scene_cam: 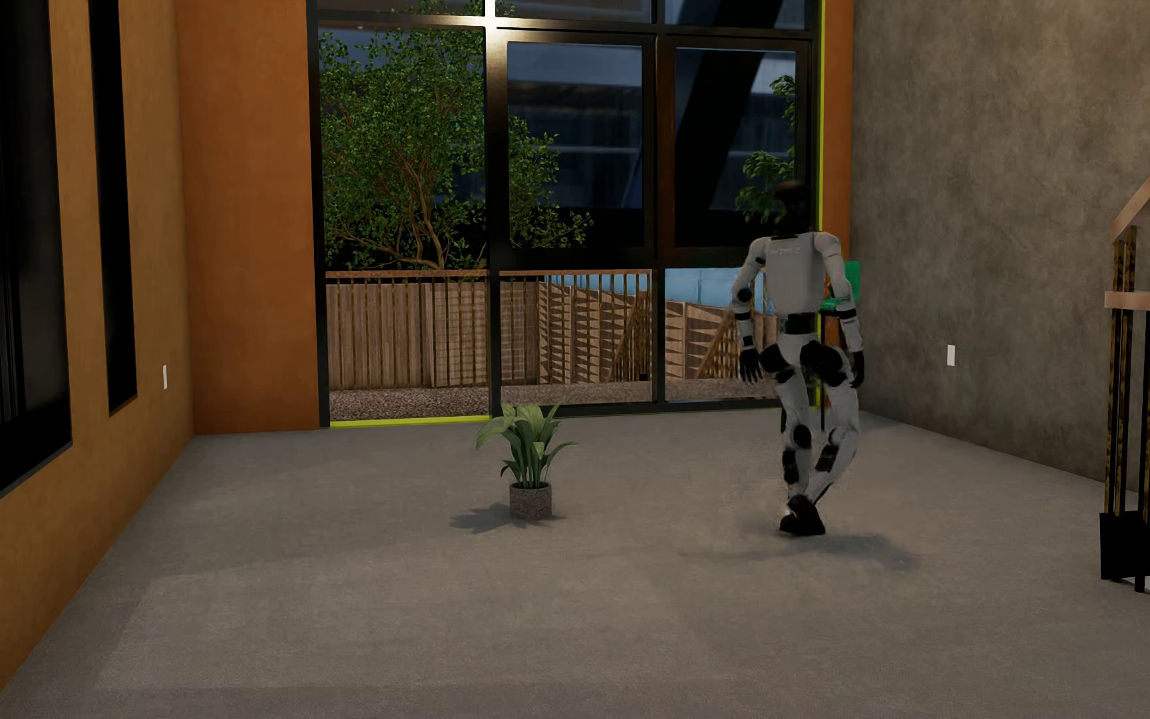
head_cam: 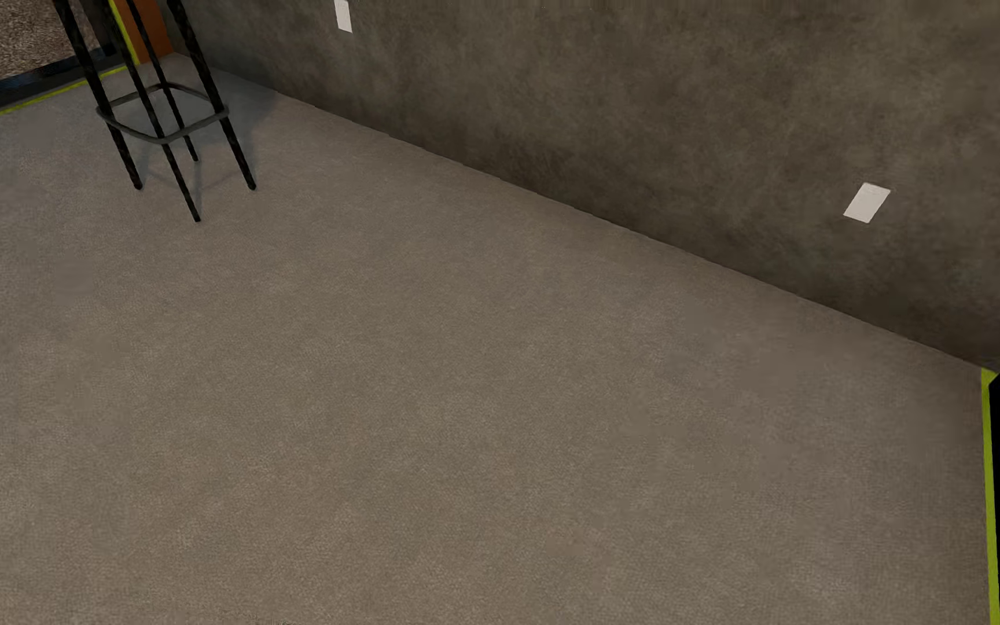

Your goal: Avoid the plant

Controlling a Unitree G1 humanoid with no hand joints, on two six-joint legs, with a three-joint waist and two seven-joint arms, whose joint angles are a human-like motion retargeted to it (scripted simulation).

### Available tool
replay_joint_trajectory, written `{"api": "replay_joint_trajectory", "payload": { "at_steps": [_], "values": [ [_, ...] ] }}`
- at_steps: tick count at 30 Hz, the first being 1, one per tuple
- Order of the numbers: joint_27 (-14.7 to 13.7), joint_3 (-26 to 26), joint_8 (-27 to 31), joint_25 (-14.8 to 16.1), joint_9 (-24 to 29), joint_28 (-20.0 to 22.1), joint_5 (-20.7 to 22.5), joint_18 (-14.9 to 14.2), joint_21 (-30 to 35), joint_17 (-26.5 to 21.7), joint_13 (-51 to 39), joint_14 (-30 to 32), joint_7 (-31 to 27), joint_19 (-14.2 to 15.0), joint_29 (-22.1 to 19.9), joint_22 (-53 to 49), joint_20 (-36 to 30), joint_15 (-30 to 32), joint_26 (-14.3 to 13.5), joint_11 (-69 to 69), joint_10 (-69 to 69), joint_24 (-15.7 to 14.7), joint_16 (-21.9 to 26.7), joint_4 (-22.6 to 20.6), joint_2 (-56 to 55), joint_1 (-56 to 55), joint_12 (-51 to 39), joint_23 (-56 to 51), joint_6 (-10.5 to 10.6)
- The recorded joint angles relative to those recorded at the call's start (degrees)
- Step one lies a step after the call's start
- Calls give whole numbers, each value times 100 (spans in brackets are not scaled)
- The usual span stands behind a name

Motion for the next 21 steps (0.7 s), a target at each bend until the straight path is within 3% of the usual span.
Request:
{"api": "replay_joint_trajectory", "payload": {
  "at_steps": [2,4,6,8,10,12,14,17,18,19,20,21],
  "values": [
    [0,-265,0,0,-141,0,259,0,-113,9,162,-770,0,0,0,-520,435,265,0,-1977,60,0,-19,50,-466,189,28,-37,98],
    [0,-412,0,0,-165,0,405,0,-85,28,212,-1386,0,0,0,-718,413,779,0,-4155,283,0,-56,92,-433,368,-63,156,146],
    [0,-466,0,0,-162,0,251,0,228,-29,213,-1736,0,0,0,-563,369,1284,0,-4873,694,0,-127,209,-354,407,-131,394,216],
    [0,-405,0,0,-217,0,156,0,409,-99,225,-1882,0,0,0,-290,182,1668,0,-4701,954,0,-124,310,-197,507,-83,521,160],
    [0,-315,0,0,-234,0,178,0,459,-164,229,-1037,0,0,0,235,-161,1302,0,-4433,1623,0,-136,613,196,361,8,587,229],
    [0,-404,0,0,88,0,238,0,225,-445,295,650,0,0,0,527,-673,751,0,-4525,2766,0,-129,839,1306,19,117,314,240],
    [0,-354,0,0,269,0,222,0,-66,-639,323,1214,0,0,0,428,-717,1166,0,-5410,3121,0,-41,805,2146,-373,214,186,78],
    [0,-48,0,0,399,0,297,0,-311,-884,359,1911,0,0,0,55,-257,1536,0,-5752,2173,0,-18,637,2952,-923,325,202,-108],
    [0,42,0,0,459,0,393,0,-242,-954,326,2042,0,0,0,-1,-198,1715,0,-5847,1614,0,-31,530,3196,-1005,324,206,-139],
    [0,75,0,0,512,0,509,0,-222,-989,273,1896,0,0,0,-1,-227,2858,0,-5882,1011,0,-50,408,3365,-1063,296,218,-138],
    [0,73,0,0,534,0,589,0,-239,-988,178,1455,0,0,0,82,-302,3862,0,-5851,351,0,-78,250,3435,-1056,247,251,-137],
    [0,93,0,0,547,0,640,0,-275,-955,63,469,0,0,0,188,-433,3862,0,-5833,-297,0,-98,103,3501,-941,218,288,-125]
  ]
}}
